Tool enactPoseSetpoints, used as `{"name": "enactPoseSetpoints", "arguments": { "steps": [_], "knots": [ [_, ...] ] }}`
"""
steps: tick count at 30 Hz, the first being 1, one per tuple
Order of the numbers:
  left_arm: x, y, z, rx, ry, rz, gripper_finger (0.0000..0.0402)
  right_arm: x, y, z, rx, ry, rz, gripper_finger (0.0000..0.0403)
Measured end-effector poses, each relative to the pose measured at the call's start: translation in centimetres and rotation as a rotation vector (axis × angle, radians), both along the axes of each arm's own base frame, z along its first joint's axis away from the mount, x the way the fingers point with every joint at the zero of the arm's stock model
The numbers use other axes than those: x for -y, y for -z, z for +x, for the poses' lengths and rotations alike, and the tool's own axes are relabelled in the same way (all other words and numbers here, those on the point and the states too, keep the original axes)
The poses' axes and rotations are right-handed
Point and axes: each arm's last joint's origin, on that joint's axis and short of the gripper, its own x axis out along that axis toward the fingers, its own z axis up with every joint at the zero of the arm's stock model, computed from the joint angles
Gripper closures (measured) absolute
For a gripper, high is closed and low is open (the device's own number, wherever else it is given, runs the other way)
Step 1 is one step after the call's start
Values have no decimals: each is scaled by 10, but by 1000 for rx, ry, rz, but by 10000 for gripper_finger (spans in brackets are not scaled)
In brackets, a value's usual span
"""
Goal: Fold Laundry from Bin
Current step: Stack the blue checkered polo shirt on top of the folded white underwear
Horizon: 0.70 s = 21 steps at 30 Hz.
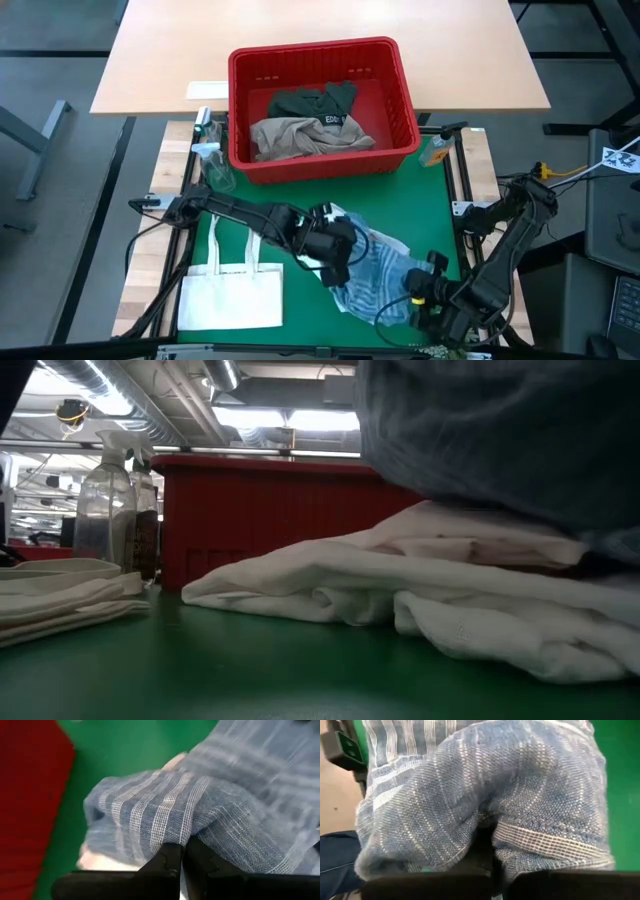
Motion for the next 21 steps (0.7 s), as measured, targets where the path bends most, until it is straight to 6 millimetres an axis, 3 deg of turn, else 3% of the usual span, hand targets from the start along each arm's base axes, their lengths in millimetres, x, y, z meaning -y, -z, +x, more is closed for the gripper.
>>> {"name": "enactPoseSetpoints", "arguments": {
  "steps": [11, 21],
  "knots": [
    [-13, 26, -26, -327, -129, 90, 402, 4, 38, 3, -18, 45, -28, 401],
    [-15, 89, -31, -541, -171, 224, 402, 7, 79, 5, 12, 73, 17, 392]
  ]
}}
